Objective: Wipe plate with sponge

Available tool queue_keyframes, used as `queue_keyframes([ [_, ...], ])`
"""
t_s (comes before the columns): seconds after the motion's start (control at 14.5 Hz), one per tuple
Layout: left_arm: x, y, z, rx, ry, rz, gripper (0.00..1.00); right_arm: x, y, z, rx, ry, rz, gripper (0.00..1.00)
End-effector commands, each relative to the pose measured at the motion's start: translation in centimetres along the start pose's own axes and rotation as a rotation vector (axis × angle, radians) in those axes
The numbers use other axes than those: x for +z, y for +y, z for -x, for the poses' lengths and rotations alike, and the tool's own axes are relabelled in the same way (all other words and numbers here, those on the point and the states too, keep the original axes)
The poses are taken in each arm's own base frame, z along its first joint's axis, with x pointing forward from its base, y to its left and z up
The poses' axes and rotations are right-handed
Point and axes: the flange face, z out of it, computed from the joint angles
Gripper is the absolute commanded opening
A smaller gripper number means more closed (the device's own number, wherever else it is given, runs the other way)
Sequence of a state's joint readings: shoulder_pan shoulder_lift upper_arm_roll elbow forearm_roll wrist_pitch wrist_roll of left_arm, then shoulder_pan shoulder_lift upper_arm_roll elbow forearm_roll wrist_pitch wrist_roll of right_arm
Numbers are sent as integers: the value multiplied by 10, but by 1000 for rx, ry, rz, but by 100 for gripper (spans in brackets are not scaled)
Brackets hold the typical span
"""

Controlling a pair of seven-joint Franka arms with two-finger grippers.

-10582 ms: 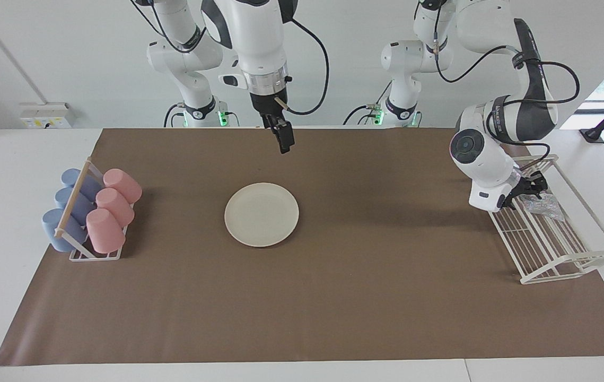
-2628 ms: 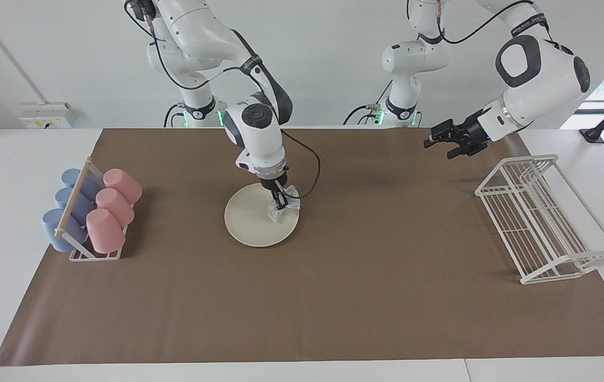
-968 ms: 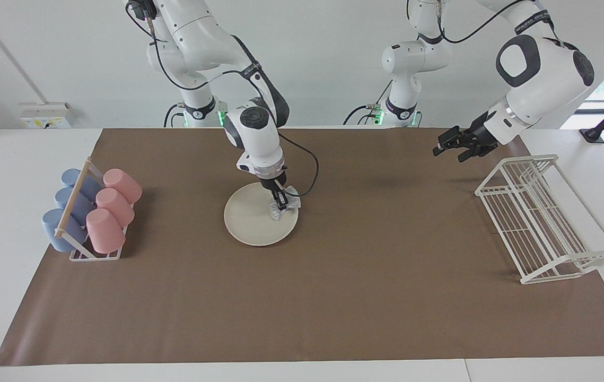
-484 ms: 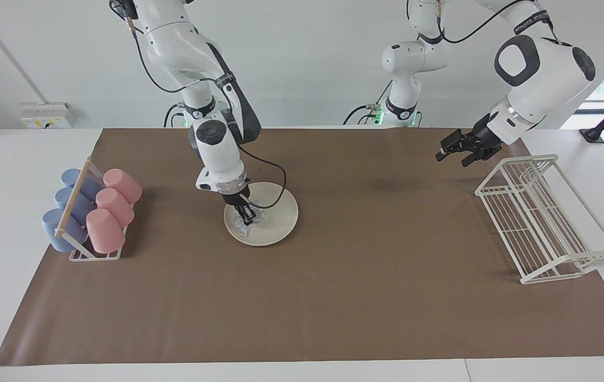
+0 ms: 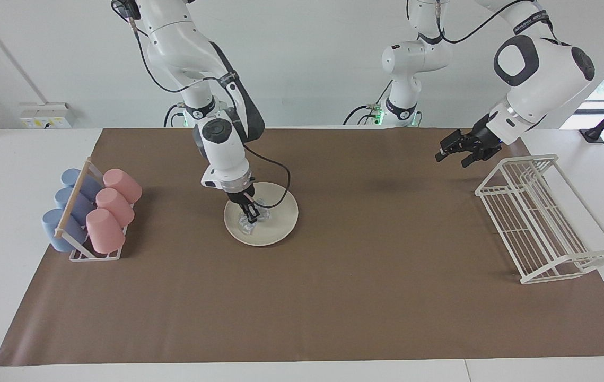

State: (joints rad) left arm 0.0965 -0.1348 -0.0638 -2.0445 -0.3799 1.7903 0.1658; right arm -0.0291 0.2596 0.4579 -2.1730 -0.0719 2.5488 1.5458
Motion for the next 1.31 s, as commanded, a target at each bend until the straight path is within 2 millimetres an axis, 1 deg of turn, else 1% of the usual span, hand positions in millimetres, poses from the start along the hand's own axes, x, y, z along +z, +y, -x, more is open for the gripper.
queue_keyframes([
  [0.0,-1,3,-3,-20,11,-23,100,19,3,57,94,-25,10,0],
  [0.07,-1,4,-2,-23,8,-21,100,19,1,71,126,-31,-4,0],
  [0.21,0,6,-2,-21,6,-22,100,18,0,83,168,-38,-12,0],
  [0.35,0,6,-3,-19,8,-23,100,18,0,84,166,-37,-12,0],
  [0.41,0,7,-3,-19,9,-23,100,15,-4,84,166,-38,-13,0],
  [0.55,2,13,-3,-8,5,-24,100,3,-15,83,170,-35,-21,0],
  [0.62,2,13,-3,-8,6,-24,100,-9,-22,85,169,-28,-13,0],
  [0.69,2,13,-3,-8,6,-24,100,-24,-31,84,174,-19,-2,0],
  [0.76,2,14,-3,-7,6,-24,100,-48,-45,87,191,-11,2,0],
  [0.83,2,14,-3,-5,6,-24,100,-71,-59,96,207,-8,9,0],
  [0.9,3,14,-2,-3,1,-23,100,-97,-72,110,216,-7,13,0],
  [0.97,4,14,0,-3,-2,-4,100,-126,-82,122,235,-1,30,0],
  [1.04,6,18,1,-11,-4,36,100,-147,-87,135,249,4,48,0],
  [1.11,11,22,4,-33,-14,122,100,-165,-90,150,262,5,54,0],
  [1.24,12,30,8,-17,-39,243,100,-200,-96,161,328,3,40,0],
])
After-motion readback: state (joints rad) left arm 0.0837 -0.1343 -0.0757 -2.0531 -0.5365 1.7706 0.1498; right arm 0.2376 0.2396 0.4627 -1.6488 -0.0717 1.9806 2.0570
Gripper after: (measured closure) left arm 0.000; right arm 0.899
